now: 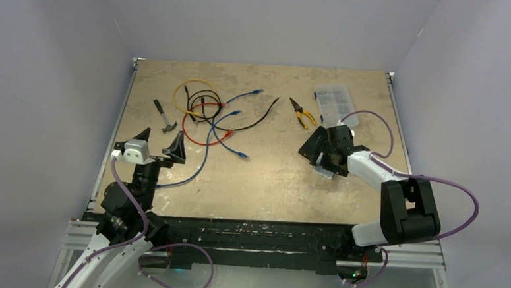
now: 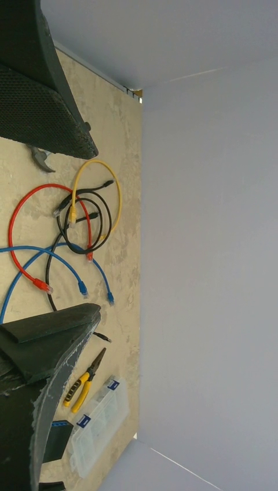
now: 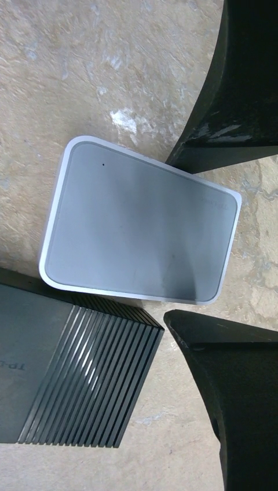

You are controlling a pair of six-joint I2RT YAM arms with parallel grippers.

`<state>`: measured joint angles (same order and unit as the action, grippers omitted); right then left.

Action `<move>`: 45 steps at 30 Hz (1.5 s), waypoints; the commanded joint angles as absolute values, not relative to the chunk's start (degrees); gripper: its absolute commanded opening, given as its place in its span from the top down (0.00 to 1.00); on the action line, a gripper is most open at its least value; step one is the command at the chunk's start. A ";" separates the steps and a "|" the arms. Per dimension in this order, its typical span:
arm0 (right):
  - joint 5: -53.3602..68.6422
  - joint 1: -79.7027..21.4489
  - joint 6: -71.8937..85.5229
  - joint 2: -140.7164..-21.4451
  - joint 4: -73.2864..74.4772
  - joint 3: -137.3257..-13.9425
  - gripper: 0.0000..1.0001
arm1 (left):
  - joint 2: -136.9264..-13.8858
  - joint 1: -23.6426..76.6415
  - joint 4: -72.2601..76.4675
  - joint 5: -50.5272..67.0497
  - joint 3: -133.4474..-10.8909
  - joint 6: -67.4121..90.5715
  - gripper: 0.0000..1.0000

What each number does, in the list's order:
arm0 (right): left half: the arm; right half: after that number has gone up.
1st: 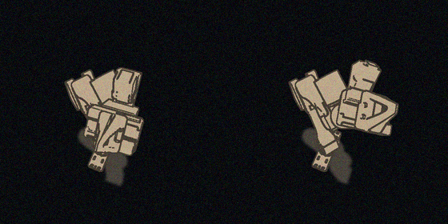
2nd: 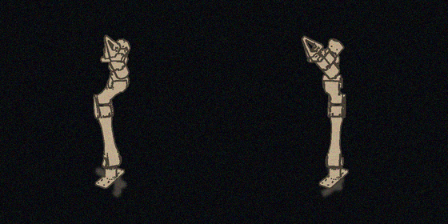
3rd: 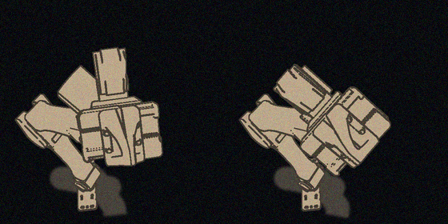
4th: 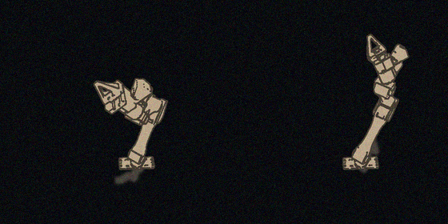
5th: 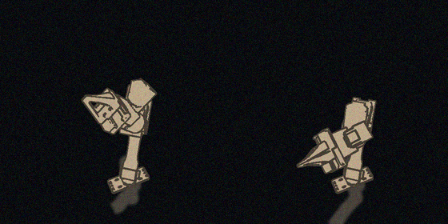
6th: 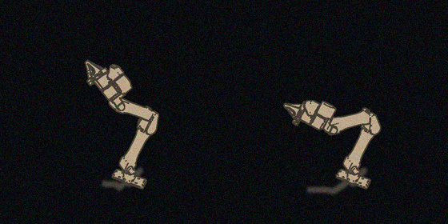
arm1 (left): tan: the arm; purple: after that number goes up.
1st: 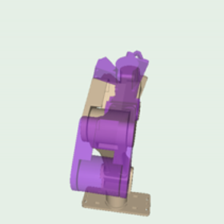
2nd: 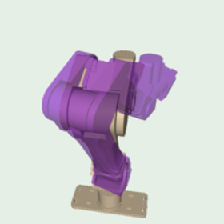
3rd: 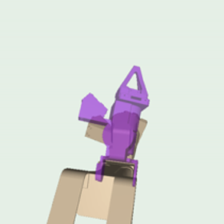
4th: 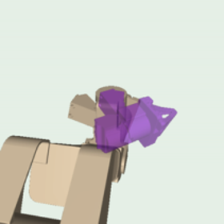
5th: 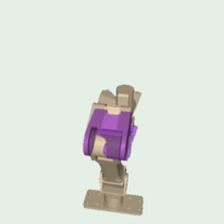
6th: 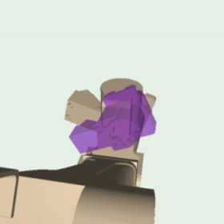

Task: Insert the plug into the switch port
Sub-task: Move the switch port to the corner of the board.

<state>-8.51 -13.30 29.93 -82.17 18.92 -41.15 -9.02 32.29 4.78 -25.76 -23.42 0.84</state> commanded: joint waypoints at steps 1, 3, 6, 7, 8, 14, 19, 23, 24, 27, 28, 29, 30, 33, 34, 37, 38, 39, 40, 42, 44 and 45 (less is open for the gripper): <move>-12.28 -15.75 33.15 -82.16 21.26 -40.79 0.15 | -9.86 32.52 5.34 -25.13 -25.95 0.70 0.04; -12.12 -17.26 34.35 -81.29 21.72 -40.41 0.20 | -10.01 32.52 5.36 -24.93 -26.07 0.78 0.04; -11.97 -20.17 36.33 -80.65 22.77 -40.21 0.29 | -10.40 32.50 5.32 -24.55 -26.14 0.86 0.04; -11.99 -21.57 37.06 -80.53 23.05 -39.98 0.33 | -10.50 32.52 5.20 -24.52 -26.18 0.88 0.04; -11.84 -22.62 37.64 -80.32 23.22 -39.73 0.37 | -10.55 32.51 5.26 -24.44 -26.26 0.88 0.04; -10.38 -29.75 42.25 -77.67 24.09 -37.01 0.57 | -10.55 32.50 5.01 -24.30 -26.44 1.05 0.04; -7.09 -37.92 42.10 -76.15 22.44 -37.26 0.71 | -10.78 32.49 5.01 -23.99 -26.50 1.14 0.04; -9.00 -41.16 36.84 -79.35 22.40 -41.13 0.69 | -11.35 32.51 4.88 -23.53 -26.63 1.22 0.04; -9.43 -41.33 35.19 -80.55 22.52 -42.26 0.69 | -11.67 32.52 4.77 -23.41 -26.72 1.23 0.04; -11.19 -41.47 30.37 -84.10 22.13 -45.52 0.69 | -12.91 32.51 4.30 -22.68 -27.12 1.36 0.04; -11.43 -41.44 28.92 -85.20 21.89 -46.53 0.69 | -13.41 32.52 4.10 -22.27 -27.36 1.40 0.04; -11.47 -41.41 27.66 -86.22 21.66 -47.37 0.69 | -14.15 32.48 3.80 -21.79 -27.67 1.46 0.04; -11.28 -41.48 26.16 -87.01 21.44 -48.05 0.69 | -14.93 32.50 3.41 -21.20 -28.10 1.53 0.04; -8.26 -41.36 22.70 -89.28 22.15 -50.02 0.69 | -17.81 32.47 1.87 -19.58 -29.52 1.57 0.04; -7.72 -41.32 21.57 -89.93 22.36 -50.80 0.68 | -19.07 32.51 1.26 -19.19 -30.00 1.61 0.04; -8.51 -41.31 18.37 -91.49 23.24 -53.29 0.66 | -23.14 32.52 -1.83 -17.88 -32.37 1.62 0.01; -8.95 -41.24 17.53 -92.22 23.67 -54.06 0.65 | -24.33 32.50 -2.73 -17.43 -32.94 1.59 0.01; -8.85 -41.22 16.50 -93.12 24.00 -54.81 0.64 | -25.42 32.52 -3.17 -17.07 -33.42 1.56 0.01; -8.83 -41.22 15.62 -93.85 24.22 -55.49 0.62 | -26.16 32.52 -3.36 -16.83 -33.62 1.56 0.01; -9.40 -41.14 13.98 -95.35 24.48 -56.88 0.60 | -26.98 32.50 -3.13 -16.27 -33.64 1.48 0.01; -10.72 -41.07 12.51 -96.81 24.88 -58.09 0.59 | -27.09 32.51 -2.93 -15.84 -33.35 1.36 0.01; -11.46 -40.73 11.84 -97.45 25.05 -58.55 0.57 | -27.03 32.50 -2.84 -15.82 -33.24 1.35 0.01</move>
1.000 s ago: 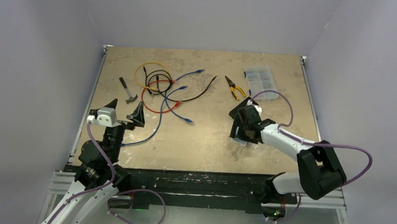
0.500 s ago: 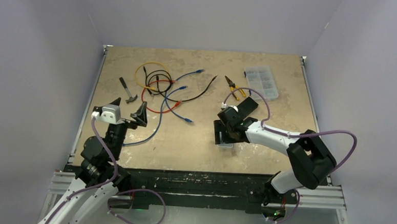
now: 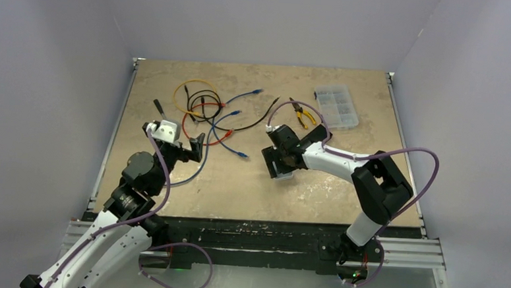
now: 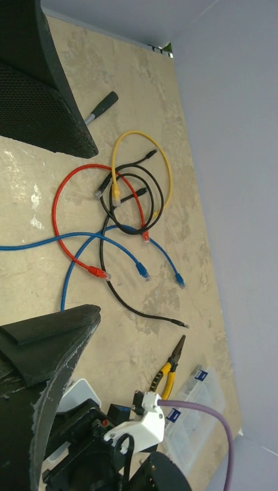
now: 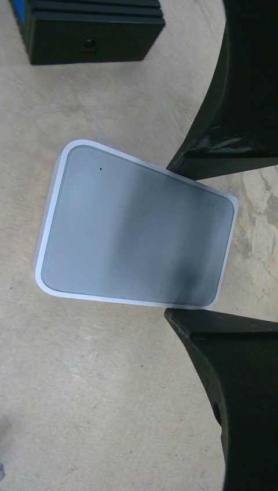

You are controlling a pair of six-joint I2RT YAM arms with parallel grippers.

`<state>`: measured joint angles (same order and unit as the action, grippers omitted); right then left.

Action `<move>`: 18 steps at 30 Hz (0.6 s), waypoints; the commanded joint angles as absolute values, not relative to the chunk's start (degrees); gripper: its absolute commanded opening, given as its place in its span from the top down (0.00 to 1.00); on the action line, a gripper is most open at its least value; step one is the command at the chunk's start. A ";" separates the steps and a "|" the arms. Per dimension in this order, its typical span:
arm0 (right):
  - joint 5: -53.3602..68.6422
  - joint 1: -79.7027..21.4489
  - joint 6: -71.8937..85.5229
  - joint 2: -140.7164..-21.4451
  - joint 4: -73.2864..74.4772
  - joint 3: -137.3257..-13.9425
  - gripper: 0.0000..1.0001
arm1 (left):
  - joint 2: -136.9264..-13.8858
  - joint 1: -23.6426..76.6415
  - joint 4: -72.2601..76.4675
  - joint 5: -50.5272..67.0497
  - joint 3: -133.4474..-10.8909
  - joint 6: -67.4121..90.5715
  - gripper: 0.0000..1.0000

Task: Insert the plug into the switch port
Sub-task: Move the switch port to the corner of the board.

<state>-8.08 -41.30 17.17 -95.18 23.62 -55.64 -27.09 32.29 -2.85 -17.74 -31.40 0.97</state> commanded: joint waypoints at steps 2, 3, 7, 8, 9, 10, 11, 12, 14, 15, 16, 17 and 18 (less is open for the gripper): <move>-11.03 -39.45 10.55 -98.41 24.95 -59.02 0.57 | -26.98 32.48 -2.80 -15.88 -33.09 1.17 0.01; -10.19 -38.52 10.02 -98.59 24.81 -59.13 0.57 | -27.03 32.51 -2.74 -15.95 -33.05 1.08 0.01; -7.78 -34.55 8.23 -97.51 23.31 -59.19 0.57 | -27.50 32.50 -2.89 -15.81 -33.09 0.97 0.01; -7.09 -33.88 7.65 -97.14 22.84 -59.23 0.56 | -27.57 32.52 -2.97 -15.49 -33.22 1.00 0.01; -6.29 -33.44 6.89 -96.84 22.31 -59.24 0.54 | -27.59 32.52 -3.10 -15.19 -33.34 0.93 0.01; -6.04 -33.22 6.23 -96.78 22.09 -59.36 0.52 | -27.60 32.52 -3.11 -14.94 -33.41 0.96 0.01; -6.11 -33.22 5.70 -96.97 21.99 -59.52 0.49 | -27.53 32.51 -3.22 -14.73 -33.43 0.97 0.01; -6.15 -33.17 5.37 -97.35 22.12 -59.70 0.47 | -27.51 32.51 -3.31 -14.68 -33.53 0.97 0.01; -6.09 -33.17 4.99 -98.17 22.00 -59.85 0.45 | -27.28 32.50 -3.38 -14.32 -33.72 0.97 0.01; -5.99 -33.19 5.00 -98.25 21.72 -59.73 0.43 | -27.06 32.51 -3.40 -14.00 -33.79 0.97 0.01; -5.98 -33.22 5.23 -98.15 21.64 -59.68 0.42 | -26.93 32.52 -3.47 -13.67 -33.94 0.92 0.01; -6.01 -33.18 5.74 -97.72 21.72 -59.76 0.39 | -26.83 32.52 -3.58 -13.43 -33.97 0.90 0.01; -5.84 -33.22 6.39 -97.10 21.90 -59.91 0.38 | -26.81 32.49 -3.59 -13.29 -34.01 0.88 0.01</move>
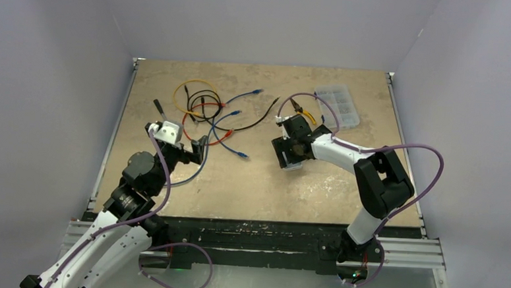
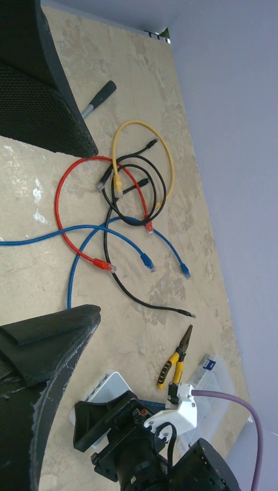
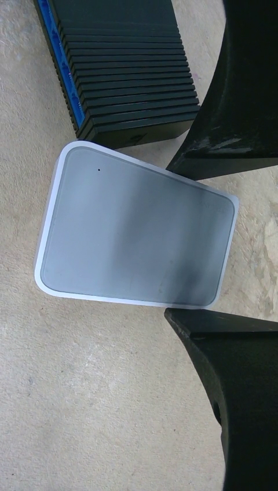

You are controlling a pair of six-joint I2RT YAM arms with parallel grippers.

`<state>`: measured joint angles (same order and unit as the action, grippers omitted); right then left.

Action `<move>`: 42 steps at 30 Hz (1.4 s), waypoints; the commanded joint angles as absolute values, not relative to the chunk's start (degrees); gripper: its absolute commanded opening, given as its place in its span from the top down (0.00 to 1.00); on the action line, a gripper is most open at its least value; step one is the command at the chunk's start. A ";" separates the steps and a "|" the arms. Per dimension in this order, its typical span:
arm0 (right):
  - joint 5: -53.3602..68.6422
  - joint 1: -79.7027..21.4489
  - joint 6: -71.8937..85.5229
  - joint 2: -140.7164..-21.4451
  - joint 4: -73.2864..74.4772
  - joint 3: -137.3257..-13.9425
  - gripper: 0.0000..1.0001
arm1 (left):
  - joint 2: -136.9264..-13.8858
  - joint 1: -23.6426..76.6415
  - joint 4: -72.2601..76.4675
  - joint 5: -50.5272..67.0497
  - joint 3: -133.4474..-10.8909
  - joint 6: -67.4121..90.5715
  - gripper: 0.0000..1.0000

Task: Insert the plug into the switch port
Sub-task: Move the switch port to the corner of the board, then pick up the connector from the center of the board.

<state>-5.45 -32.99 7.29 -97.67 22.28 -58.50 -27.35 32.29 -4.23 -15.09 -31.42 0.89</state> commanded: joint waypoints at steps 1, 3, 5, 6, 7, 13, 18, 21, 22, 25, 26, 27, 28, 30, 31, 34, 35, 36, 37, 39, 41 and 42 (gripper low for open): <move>-5.63 -33.16 7.09 -95.98 22.04 -60.01 0.35 | -26.76 32.52 -3.60 -13.27 -34.01 0.88 0.01; -5.04 -33.21 8.94 -93.28 21.96 -60.03 0.26 | -27.25 32.52 -3.69 -13.21 -34.23 1.03 0.01; -5.14 -33.22 11.17 -90.27 21.90 -60.14 0.18 | -27.82 32.50 -3.69 -12.66 -34.60 1.05 0.01; -6.74 -33.21 12.05 -88.87 21.69 -60.32 0.13 | -28.19 32.40 -3.69 -12.39 -34.73 1.13 0.01; -7.57 -33.31 13.12 -87.45 21.83 -60.52 0.11 | -28.66 32.43 -3.69 -12.19 -34.92 1.19 0.01; -7.24 -33.33 18.42 -76.78 21.56 -58.98 0.01 | -30.88 31.10 -4.07 -11.59 -36.36 2.60 0.01; -3.77 -33.34 23.31 -74.23 19.00 -58.22 0.01 | -31.86 30.34 -4.19 -10.35 -37.25 3.43 0.01; -0.18 -33.41 26.38 -75.37 14.13 -57.38 0.01 | -31.67 29.82 -4.71 -10.14 -37.57 3.79 0.01; 1.42 -33.44 27.49 -76.06 12.16 -57.31 0.01 | -31.46 29.73 -4.82 -10.05 -37.53 3.86 0.01; 4.29 -33.53 31.82 -78.40 5.76 -57.19 0.03 | -30.79 29.33 -4.92 -10.14 -37.38 4.03 0.01; 5.23 -33.55 33.37 -79.45 3.55 -57.32 0.04 | -30.69 29.21 -4.92 -10.23 -37.40 4.01 0.01; 6.40 -33.59 34.97 -80.71 1.22 -57.49 0.05 | -30.68 29.06 -4.92 -10.34 -37.28 3.90 0.01; 7.96 -33.62 36.57 -82.05 -2.69 -57.55 0.07 | -30.79 28.97 -4.92 -10.43 -37.31 3.87 0.01; 10.23 -33.58 40.06 -85.52 -7.40 -57.69 0.08 | -31.00 28.92 -5.05 -10.55 -37.33 3.76 0.01; 10.98 -33.64 41.74 -88.10 -10.77 -58.01 0.09 | -31.02 28.84 -5.14 -10.48 -37.27 3.71 0.01; 12.27 -33.63 45.46 -95.97 -16.26 -60.79 0.10 | -30.80 28.83 -5.23 -11.02 -36.82 2.99 0.01; 12.52 -33.65 46.53 -98.73 -17.25 -62.49 0.11 | -30.77 28.85 -5.27 -11.63 -36.56 2.89 0.01; 12.75 -33.61 47.44 -101.14 -18.64 -63.84 0.12 | -30.70 28.83 -5.34 -12.09 -36.49 2.76 0.01; 12.90 -33.68 48.29 -103.31 -20.18 -65.05 0.13 | -30.56 28.83 -5.17 -12.44 -36.36 2.49 0.01; 12.81 -33.71 50.52 -107.19 -22.57 -66.97 0.16 | -30.17 28.83 -4.79 -12.98 -35.86 2.08 0.01; 12.74 -33.65 52.05 -110.39 -24.32 -69.42 0.17 | -30.06 28.89 -4.75 -13.75 -35.58 1.79 0.01; 12.60 -33.72 52.49 -111.67 -24.89 -70.34 0.19 | -29.93 28.86 -4.75 -14.50 -35.41 1.70 0.01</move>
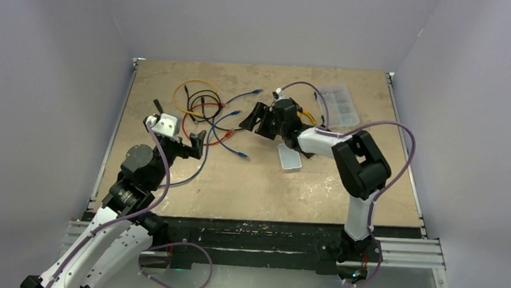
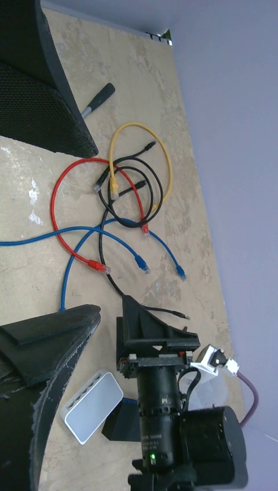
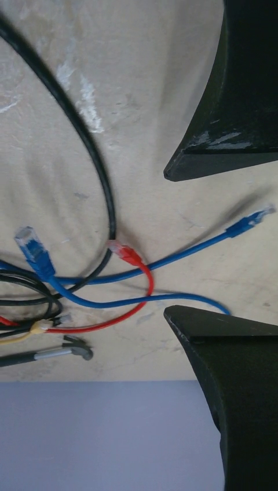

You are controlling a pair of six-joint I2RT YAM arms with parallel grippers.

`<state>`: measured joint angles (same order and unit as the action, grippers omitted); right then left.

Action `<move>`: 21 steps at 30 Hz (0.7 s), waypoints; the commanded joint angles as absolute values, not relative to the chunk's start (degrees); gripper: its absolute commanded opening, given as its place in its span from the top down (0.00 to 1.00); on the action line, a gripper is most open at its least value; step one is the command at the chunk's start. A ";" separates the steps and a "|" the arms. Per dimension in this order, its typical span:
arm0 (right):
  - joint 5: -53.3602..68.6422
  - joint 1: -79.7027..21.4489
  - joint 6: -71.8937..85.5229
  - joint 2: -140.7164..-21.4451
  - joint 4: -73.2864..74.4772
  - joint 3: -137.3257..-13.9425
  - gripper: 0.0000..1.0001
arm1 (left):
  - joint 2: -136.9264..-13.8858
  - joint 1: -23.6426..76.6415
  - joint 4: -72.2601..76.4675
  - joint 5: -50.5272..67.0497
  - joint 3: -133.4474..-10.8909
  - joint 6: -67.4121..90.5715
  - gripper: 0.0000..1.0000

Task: Insert the plug into the switch port
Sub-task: Pick up the connector from the center of the board.

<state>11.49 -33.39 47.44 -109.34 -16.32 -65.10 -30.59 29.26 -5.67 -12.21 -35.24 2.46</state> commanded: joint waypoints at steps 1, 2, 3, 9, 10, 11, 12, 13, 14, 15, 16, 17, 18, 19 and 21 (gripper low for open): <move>12.65 -33.63 53.11 -113.34 -25.80 -71.33 0.20 | -29.82 28.83 -4.63 -14.96 -35.26 1.60 0.01; 13.14 -33.62 53.61 -114.57 -26.13 -72.30 0.21 | -29.70 28.84 -4.39 -15.22 -35.15 1.56 0.01; 13.60 -33.60 54.12 -115.87 -26.11 -73.58 0.21 | -29.75 28.83 -4.03 -15.28 -35.08 1.57 0.01; 11.96 -33.55 57.75 -121.33 -26.69 -78.02 0.25 | -31.27 28.83 -4.21 -13.46 -35.45 1.65 0.01; 11.49 -33.47 58.29 -121.95 -26.78 -78.57 0.25 | -31.29 28.83 -4.22 -13.79 -35.38 1.54 0.01; 11.29 -33.29 58.49 -122.67 -26.69 -79.22 0.25 | -31.22 28.83 -4.22 -13.98 -35.29 1.58 0.01; 11.02 -33.22 58.67 -123.36 -26.00 -80.18 0.26 | -31.08 28.83 -4.10 -13.98 -35.21 1.54 0.01; 10.82 -33.09 58.78 -124.14 -25.26 -81.42 0.26 | -30.97 28.83 -4.01 -13.97 -35.12 1.55 0.01; 10.81 -32.98 58.94 -125.02 -25.00 -82.05 0.26 | -30.88 28.83 -3.88 -13.91 -35.07 1.51 0.01; 10.74 -32.96 59.04 -125.63 -24.97 -82.56 0.27 | -30.92 28.83 -3.87 -13.82 -35.09 1.50 0.01; 10.70 -32.96 59.13 -126.20 -24.85 -83.20 0.27 | -31.00 28.83 -3.94 -13.69 -35.07 1.49 0.01; 10.83 -32.84 59.41 -126.89 -24.61 -83.84 0.28 | -31.06 28.83 -3.95 -13.57 -35.11 1.47 0.01; 11.15 -32.72 59.68 -127.64 -24.46 -84.40 0.29 | -31.09 28.83 -4.03 -13.47 -35.18 1.49 0.01; 11.24 -32.70 60.11 -128.28 -24.50 -84.75 0.29 | -31.11 28.83 -4.04 -13.40 -35.17 1.45 0.01; 11.21 -32.44 60.97 -129.18 -25.07 -84.99 0.30 | -30.99 28.87 -4.04 -13.05 -35.13 1.32 0.01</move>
<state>11.53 -33.04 58.65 -128.35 -23.97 -82.41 -31.14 29.26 -5.45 -13.72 -35.14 2.28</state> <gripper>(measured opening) 0.711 0.993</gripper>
